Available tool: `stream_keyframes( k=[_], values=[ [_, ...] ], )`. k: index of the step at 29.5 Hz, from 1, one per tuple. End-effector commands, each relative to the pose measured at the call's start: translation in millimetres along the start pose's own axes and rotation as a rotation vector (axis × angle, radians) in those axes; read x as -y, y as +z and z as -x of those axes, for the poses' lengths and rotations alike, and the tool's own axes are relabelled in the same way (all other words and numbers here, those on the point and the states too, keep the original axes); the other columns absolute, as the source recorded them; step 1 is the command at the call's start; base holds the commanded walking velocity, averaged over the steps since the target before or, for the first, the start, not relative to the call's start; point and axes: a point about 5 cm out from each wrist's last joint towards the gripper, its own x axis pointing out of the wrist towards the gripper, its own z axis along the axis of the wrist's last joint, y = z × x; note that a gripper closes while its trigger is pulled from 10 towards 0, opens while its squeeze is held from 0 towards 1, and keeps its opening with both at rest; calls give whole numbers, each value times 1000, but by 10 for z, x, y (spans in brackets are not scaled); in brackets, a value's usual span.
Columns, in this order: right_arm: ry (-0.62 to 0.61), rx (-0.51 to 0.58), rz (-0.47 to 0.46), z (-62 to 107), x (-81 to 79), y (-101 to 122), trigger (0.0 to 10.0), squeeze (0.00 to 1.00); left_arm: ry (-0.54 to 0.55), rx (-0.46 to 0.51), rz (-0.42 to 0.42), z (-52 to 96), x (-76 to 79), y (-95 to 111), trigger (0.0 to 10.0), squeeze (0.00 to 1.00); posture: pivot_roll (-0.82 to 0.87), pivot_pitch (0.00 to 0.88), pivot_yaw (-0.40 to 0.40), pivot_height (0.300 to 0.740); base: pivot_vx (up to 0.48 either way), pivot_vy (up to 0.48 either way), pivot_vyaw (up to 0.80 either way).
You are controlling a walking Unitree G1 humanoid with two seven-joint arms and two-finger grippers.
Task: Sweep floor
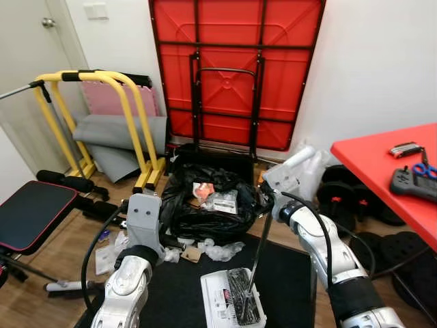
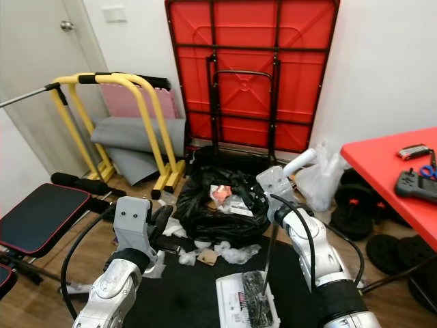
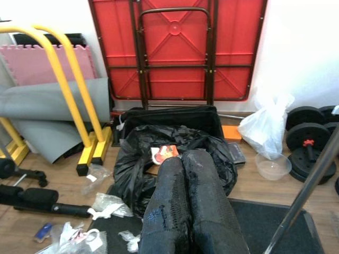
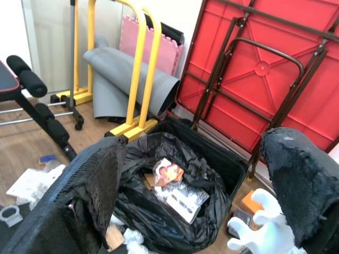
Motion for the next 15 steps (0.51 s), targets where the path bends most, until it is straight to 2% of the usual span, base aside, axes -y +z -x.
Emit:
stream_keyframes(
  k=[1, 5, 6, 7, 8, 15],
  values=[
    [-4, 21, 10, -25, 1, 54, 10000, 0, 13, -14, -6, -3, -24, -13, 10000, 0, -87, 0, -40, 740, 0, 0, 0],
    [-39, 28, -4, -52, 35, 92, 10000, 0, 14, -9, -3, -12, -39, -3, 10000, 0, -91, 0, -39, 735, 0, 0, 0],
    [-51, 27, -17, -59, 50, 100, 10000, 0, 9, 5, -3, -18, -45, 15, 7020, 0, -92, 0, -38, 730, 0, 0, 0],
    [-51, 27, -17, -59, 50, 100, 10000, 0, 9, 5, -3, -18, -45, 15, 7020, 0, -92, 0, -38, 730, 0, 0, 0],
    [-56, 23, -31, -61, 60, 97, 10000, 0, 3, 17, 1, -22, -48, 31, 0, 0, -92, 0, -38, 725, 0, 0, 0],
    [-52, 12, -56, -56, 79, 77, 10000, 0, -3, 30, 0, -27, -52, 52, 0, 0, -91, 0, -37, 715, 0, 0, 0]
  ],
)
